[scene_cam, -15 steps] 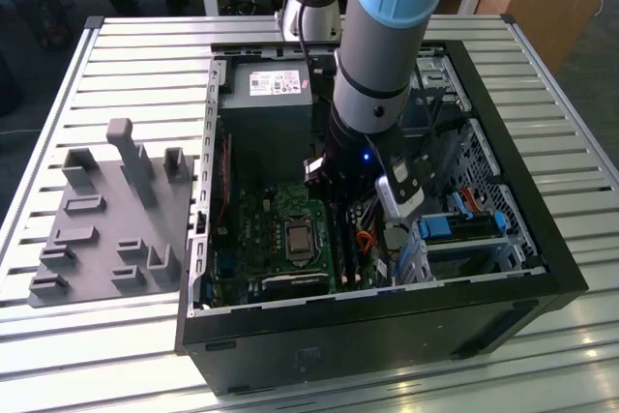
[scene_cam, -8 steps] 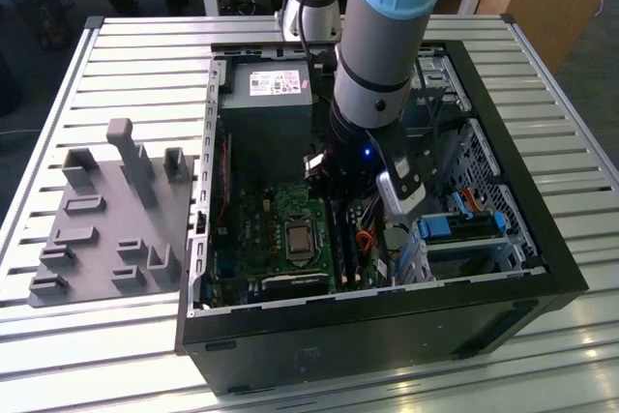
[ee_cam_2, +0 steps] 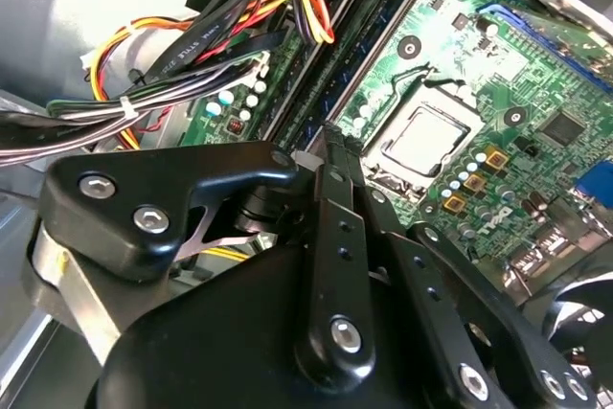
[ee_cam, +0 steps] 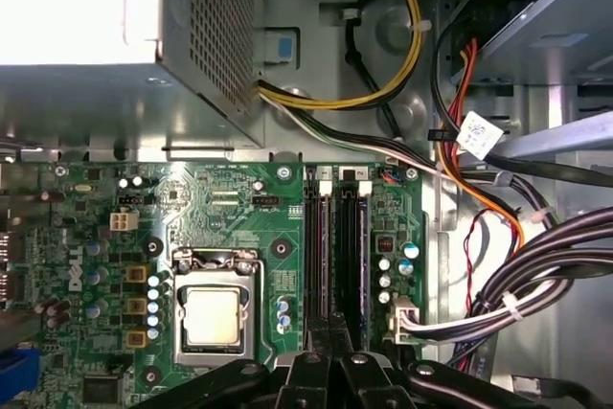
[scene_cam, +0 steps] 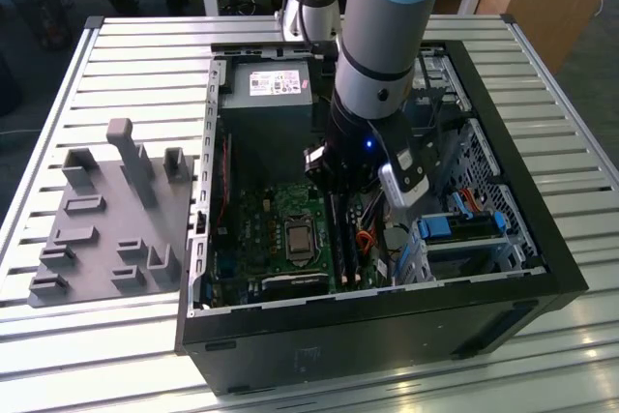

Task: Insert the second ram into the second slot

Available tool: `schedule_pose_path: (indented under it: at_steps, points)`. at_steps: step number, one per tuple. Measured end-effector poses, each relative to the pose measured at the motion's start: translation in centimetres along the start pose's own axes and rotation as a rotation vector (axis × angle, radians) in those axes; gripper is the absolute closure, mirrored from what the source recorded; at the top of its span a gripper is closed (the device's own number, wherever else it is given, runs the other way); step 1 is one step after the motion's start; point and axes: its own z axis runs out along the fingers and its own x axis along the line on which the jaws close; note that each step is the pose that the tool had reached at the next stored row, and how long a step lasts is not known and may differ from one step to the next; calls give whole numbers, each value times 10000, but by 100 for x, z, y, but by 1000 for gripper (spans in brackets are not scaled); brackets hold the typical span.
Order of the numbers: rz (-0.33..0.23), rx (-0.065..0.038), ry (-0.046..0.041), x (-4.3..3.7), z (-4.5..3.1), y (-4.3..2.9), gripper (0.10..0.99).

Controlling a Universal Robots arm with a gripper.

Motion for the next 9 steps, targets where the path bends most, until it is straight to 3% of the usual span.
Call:
schedule_pose_path:
  at_steps: [9]
  points:
    - [-1, 0, 0, 2, -35, 2, 980]
